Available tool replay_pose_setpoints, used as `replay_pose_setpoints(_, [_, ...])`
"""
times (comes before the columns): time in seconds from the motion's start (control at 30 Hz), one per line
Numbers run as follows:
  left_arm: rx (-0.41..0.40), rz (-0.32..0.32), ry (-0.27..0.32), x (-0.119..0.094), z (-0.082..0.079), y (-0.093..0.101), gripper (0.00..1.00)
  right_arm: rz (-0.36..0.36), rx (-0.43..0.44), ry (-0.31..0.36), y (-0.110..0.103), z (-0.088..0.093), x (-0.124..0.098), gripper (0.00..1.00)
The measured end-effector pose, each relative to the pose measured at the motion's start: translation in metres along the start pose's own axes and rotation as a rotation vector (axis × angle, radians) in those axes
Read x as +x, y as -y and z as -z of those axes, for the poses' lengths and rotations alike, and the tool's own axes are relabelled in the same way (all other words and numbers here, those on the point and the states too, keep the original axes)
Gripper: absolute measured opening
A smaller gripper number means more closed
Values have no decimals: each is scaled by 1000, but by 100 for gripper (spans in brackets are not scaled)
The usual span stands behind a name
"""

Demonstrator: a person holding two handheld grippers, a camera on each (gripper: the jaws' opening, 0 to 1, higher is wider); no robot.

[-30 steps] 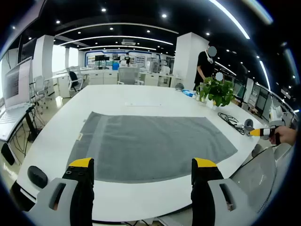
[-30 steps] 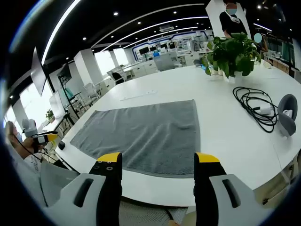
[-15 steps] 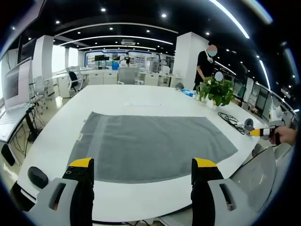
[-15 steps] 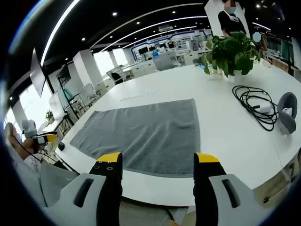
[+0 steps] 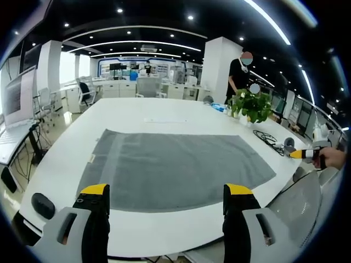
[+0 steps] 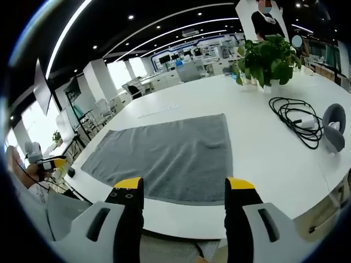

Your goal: Fold the towel on the table until its edges align and the towel forms a compact rectangular stack.

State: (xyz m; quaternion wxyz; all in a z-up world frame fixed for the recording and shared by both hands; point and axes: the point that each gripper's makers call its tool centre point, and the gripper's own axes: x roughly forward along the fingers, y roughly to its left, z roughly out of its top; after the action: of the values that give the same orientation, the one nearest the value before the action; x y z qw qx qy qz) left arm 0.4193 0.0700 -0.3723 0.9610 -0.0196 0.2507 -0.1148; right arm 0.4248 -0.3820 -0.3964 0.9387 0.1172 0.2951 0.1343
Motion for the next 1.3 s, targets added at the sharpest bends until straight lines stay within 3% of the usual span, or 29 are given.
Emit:
replay_pose_setpoints(0.7, [16, 24, -9, 10, -6, 7, 87, 16, 35, 0, 6, 3, 2, 57])
replay_pose_setpoints(1.0, [47, 97, -26, 26, -12, 45, 87, 9, 51, 0, 1, 7, 4, 55])
replay_pose_setpoints(1.1, [71, 113, -22, 30, -17, 49, 87, 11, 51, -2, 1, 7, 4, 55])
replay_pose_setpoints(1.3, [42, 147, 12, 39, -30, 57, 87, 17, 55, 0, 6, 5, 3, 55])
